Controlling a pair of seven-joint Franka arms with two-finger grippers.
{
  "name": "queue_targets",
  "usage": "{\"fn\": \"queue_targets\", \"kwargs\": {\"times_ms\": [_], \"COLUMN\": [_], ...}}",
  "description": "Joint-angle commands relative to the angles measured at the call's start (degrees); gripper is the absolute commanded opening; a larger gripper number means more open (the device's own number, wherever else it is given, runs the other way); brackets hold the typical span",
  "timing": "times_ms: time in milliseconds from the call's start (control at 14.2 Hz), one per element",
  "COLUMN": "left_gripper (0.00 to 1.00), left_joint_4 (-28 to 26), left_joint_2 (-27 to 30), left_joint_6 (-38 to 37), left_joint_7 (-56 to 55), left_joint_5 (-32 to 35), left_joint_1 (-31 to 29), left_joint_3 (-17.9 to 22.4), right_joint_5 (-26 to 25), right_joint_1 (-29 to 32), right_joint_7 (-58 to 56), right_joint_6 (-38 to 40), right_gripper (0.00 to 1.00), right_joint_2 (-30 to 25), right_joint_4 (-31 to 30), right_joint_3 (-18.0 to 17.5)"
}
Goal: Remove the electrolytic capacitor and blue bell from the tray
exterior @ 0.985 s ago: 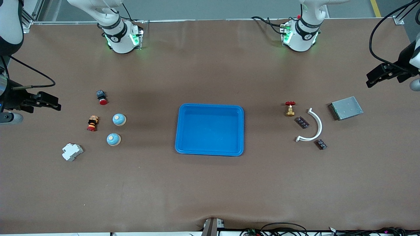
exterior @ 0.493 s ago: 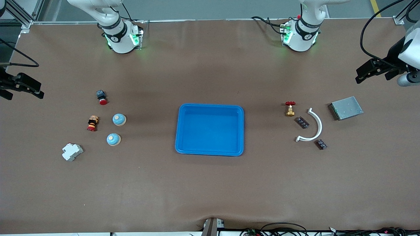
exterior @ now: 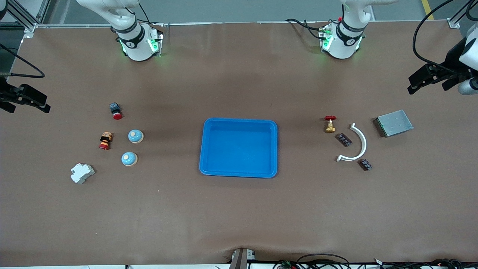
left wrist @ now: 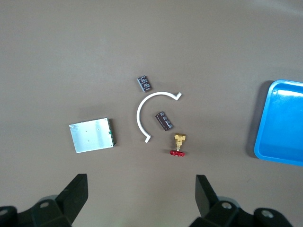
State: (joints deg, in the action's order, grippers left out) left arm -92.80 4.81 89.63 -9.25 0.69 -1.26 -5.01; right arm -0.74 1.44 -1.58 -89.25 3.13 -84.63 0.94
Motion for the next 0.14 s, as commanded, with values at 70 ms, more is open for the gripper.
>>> {"fn": "queue_targets", "kwargs": {"times_ms": [70], "left_gripper": [1.0], "left_joint_4": [0.6], "left_joint_2": [0.6], "left_joint_6": [-0.9], "left_joint_7": [0.7], "left_joint_5": [-1.0], "left_joint_1": [-0.1], "left_joint_3": [0.1], "right_joint_5": [4.1], "right_joint_1": [0.4], "right_joint_7": [1.9], "right_joint_6": [4.0], "right_gripper": [1.0], "right_joint_2": [-0.7], "right_joint_4": [-0.5], "right_joint_3": [0.3]}}
